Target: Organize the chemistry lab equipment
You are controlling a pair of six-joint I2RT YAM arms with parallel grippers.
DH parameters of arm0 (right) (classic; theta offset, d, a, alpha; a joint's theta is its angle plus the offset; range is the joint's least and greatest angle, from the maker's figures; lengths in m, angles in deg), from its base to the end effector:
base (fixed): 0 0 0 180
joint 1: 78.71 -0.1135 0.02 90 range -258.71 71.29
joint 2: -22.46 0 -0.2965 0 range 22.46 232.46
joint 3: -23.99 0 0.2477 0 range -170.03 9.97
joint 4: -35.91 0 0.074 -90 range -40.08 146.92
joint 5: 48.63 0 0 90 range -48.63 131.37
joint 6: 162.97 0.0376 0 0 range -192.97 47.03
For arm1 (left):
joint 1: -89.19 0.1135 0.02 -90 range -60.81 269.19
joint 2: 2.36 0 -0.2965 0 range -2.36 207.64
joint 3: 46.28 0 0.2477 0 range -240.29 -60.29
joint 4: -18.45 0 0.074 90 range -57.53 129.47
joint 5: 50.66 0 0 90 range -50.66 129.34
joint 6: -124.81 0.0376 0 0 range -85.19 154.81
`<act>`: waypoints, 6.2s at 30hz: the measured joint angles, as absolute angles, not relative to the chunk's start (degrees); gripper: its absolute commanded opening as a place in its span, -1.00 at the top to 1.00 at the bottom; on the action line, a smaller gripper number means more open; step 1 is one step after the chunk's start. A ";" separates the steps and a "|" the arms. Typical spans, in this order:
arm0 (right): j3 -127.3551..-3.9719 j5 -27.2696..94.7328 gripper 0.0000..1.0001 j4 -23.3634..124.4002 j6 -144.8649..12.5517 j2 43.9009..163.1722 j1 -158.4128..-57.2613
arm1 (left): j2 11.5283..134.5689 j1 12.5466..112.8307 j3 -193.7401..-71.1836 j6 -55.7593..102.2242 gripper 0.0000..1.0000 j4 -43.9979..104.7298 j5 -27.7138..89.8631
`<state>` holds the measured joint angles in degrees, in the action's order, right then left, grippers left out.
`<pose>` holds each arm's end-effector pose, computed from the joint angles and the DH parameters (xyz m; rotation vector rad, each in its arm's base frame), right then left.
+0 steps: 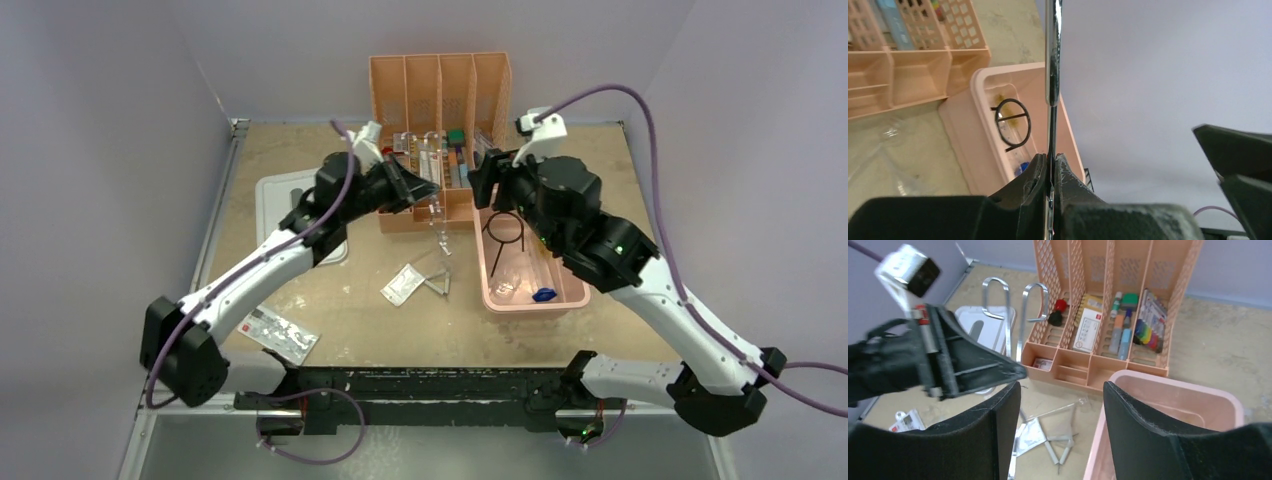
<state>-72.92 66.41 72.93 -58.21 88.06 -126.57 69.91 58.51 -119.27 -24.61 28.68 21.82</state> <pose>0.1572 0.1500 0.5015 -0.1520 1.6749 0.4626 0.2400 -0.1555 0.3809 -0.2359 1.9387 -1.3709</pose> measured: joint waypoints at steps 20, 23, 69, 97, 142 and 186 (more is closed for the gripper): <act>-70.89 83.00 -0.20 69.21 -59.08 70.05 -126.52 | 116.62 32.00 -168.34 -26.86 1.00 47.30 44.05; -70.71 83.94 -0.20 69.21 -59.19 69.57 -126.52 | 121.76 29.55 -175.49 -26.40 1.00 52.68 47.32; -67.96 85.32 -0.18 71.07 -58.69 68.19 -126.52 | 140.27 24.90 -188.76 -27.14 0.60 63.45 58.27; -68.81 85.14 -0.15 70.65 -58.75 69.11 -126.52 | 127.86 22.89 -187.01 -21.50 0.42 60.37 61.58; -72.75 58.28 0.09 74.63 -44.11 118.05 -126.41 | 64.12 70.14 -121.63 -22.46 -0.40 68.89 66.17; -82.91 73.36 0.23 88.25 3.58 142.83 -129.12 | 53.91 71.06 -115.65 -24.06 -0.54 75.34 75.59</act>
